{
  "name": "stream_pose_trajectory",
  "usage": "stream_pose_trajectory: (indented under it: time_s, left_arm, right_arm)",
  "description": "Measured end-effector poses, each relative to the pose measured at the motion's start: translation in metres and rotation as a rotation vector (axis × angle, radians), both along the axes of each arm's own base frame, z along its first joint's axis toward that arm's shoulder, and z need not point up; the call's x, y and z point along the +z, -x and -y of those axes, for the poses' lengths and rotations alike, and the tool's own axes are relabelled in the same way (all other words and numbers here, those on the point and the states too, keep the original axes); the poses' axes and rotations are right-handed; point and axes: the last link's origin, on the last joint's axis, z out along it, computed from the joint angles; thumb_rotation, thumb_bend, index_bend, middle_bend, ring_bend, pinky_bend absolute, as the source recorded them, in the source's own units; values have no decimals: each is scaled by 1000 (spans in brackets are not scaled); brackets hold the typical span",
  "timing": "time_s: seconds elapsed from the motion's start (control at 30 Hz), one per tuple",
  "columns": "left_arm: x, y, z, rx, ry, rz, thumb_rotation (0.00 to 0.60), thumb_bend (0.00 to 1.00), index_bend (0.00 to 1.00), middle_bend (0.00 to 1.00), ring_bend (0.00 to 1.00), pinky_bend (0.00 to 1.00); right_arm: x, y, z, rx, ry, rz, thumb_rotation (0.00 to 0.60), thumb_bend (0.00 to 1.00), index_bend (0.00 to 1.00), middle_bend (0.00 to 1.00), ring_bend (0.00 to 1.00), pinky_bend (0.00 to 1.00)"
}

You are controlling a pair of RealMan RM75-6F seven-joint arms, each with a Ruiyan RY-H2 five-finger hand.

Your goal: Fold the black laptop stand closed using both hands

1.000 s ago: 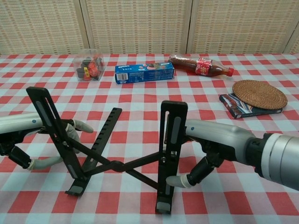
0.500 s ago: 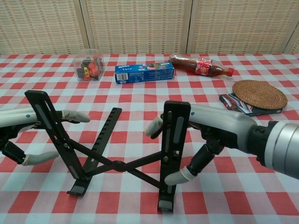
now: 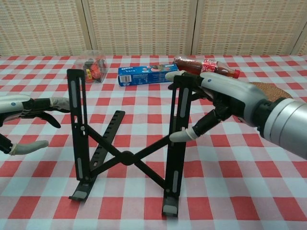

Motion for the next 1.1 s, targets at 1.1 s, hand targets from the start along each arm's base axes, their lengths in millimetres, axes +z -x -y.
stream_pose_trajectory:
  time_s: [1.1]
  left_arm:
    - [-31,-14,-86,-433,-338,-485,600,279,0,0,0,168]
  right_arm:
    - [22,9,-17,692,288,-523,600,0,0,0,0,0]
